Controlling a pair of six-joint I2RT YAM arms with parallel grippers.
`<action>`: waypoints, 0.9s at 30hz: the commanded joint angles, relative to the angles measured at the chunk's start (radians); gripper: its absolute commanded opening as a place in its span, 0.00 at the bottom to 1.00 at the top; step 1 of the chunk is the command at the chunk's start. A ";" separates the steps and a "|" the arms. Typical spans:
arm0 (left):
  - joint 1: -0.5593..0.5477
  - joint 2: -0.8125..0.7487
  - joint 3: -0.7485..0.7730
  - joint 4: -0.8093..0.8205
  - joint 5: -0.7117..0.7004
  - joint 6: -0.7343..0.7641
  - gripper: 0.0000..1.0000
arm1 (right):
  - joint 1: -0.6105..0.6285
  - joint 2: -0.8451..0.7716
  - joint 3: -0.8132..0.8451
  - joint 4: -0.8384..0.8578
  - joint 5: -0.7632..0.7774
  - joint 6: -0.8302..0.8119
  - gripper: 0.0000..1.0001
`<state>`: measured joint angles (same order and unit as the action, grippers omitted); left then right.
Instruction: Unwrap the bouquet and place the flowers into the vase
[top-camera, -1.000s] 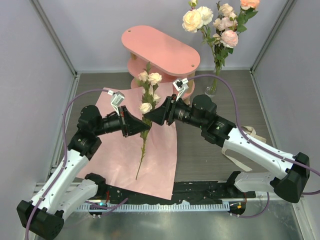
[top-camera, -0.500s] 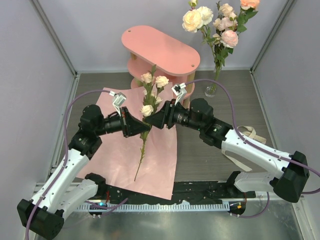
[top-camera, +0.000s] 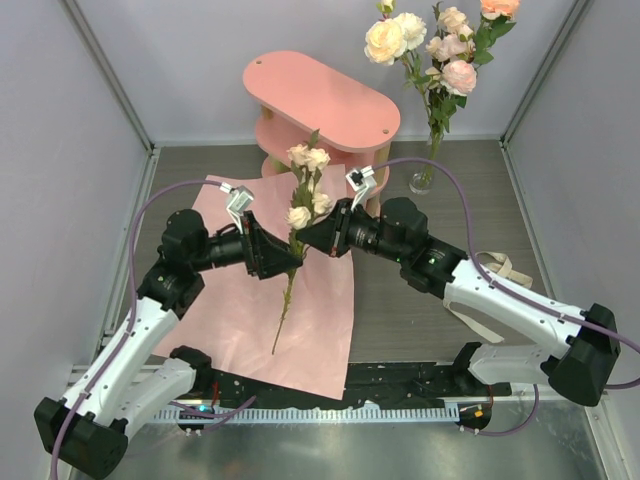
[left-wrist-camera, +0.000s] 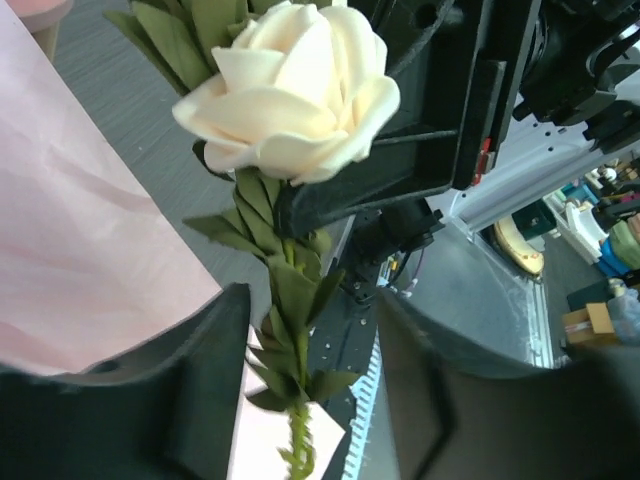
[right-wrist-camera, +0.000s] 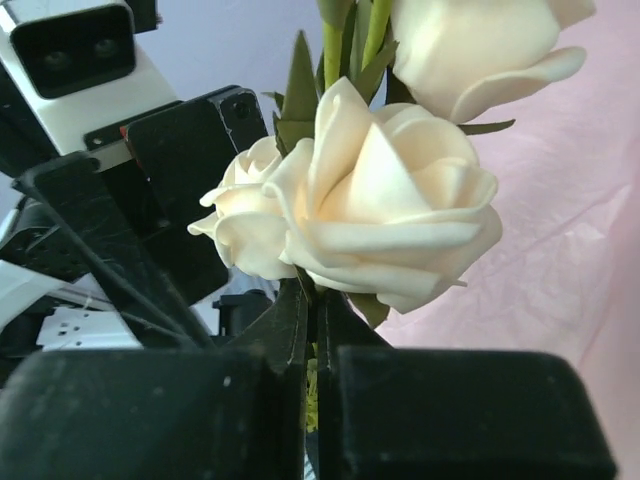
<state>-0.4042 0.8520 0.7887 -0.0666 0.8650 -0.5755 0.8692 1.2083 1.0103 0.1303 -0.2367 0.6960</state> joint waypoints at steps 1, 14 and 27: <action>-0.005 -0.042 0.030 -0.007 0.002 0.034 0.71 | -0.004 -0.102 0.050 -0.079 0.085 -0.116 0.01; -0.005 -0.056 0.035 -0.033 -0.018 0.051 0.87 | -0.004 -0.429 0.200 -0.658 1.037 -0.438 0.01; -0.005 -0.038 0.034 -0.044 -0.032 0.059 0.88 | -0.439 -0.087 0.462 -0.246 1.038 -0.767 0.01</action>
<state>-0.4057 0.8101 0.7891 -0.1108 0.8364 -0.5369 0.5941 1.0210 1.3506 -0.2668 0.9108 -0.0399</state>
